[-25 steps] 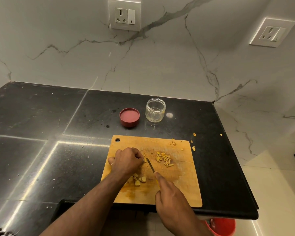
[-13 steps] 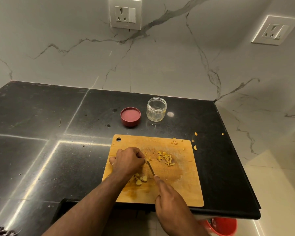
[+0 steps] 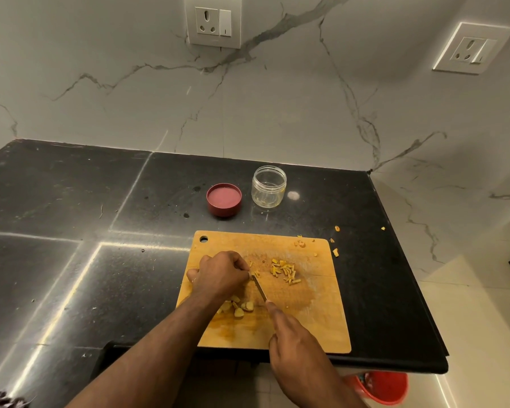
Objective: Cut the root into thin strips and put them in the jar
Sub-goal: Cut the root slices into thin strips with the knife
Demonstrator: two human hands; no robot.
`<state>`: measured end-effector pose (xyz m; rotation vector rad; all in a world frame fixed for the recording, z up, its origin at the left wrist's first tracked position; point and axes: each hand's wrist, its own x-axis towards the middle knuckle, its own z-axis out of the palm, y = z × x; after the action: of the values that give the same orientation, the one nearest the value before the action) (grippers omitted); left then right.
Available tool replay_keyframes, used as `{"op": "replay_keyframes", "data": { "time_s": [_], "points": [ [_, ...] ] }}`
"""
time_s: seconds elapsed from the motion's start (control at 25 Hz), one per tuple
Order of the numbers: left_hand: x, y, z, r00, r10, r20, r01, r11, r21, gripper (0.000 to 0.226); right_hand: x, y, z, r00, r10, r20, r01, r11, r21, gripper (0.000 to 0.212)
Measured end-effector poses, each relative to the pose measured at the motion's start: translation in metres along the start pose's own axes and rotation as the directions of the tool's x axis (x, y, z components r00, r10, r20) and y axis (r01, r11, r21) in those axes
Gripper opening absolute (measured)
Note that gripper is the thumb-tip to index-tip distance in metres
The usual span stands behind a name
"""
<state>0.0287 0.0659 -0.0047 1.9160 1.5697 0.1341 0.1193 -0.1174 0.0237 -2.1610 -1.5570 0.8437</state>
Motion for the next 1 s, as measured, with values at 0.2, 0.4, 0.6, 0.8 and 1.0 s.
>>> {"op": "replay_keyframes", "data": {
  "time_s": [0.2,0.4,0.6,0.8,1.0],
  "points": [
    [0.004,0.004,-0.001,0.999,-0.01,0.048,0.009,1.0,0.022,0.003,-0.003,0.005,0.002,1.0,0.023,0.012,-0.023,0.999,0.041,0.055],
    [0.008,0.001,0.002,0.998,-0.013,0.059,0.01,0.998,0.059,0.006,-0.012,0.01,0.0,0.999,0.043,0.016,-0.043,0.998,0.039,0.056],
    [0.019,-0.003,0.004,0.993,-0.008,0.118,0.008,1.0,0.002,0.03,-0.011,0.012,-0.004,1.0,-0.009,0.026,0.011,0.997,-0.081,0.056],
    [0.012,0.006,0.001,0.997,-0.012,0.082,0.002,0.992,0.128,0.026,-0.017,0.015,-0.001,0.999,0.002,0.049,0.005,0.99,-0.14,0.059],
    [0.013,-0.001,0.004,0.997,-0.007,0.079,-0.003,0.993,0.119,0.026,-0.032,0.025,-0.001,0.999,0.031,-0.014,-0.032,0.994,-0.1,0.058]
  ]
}}
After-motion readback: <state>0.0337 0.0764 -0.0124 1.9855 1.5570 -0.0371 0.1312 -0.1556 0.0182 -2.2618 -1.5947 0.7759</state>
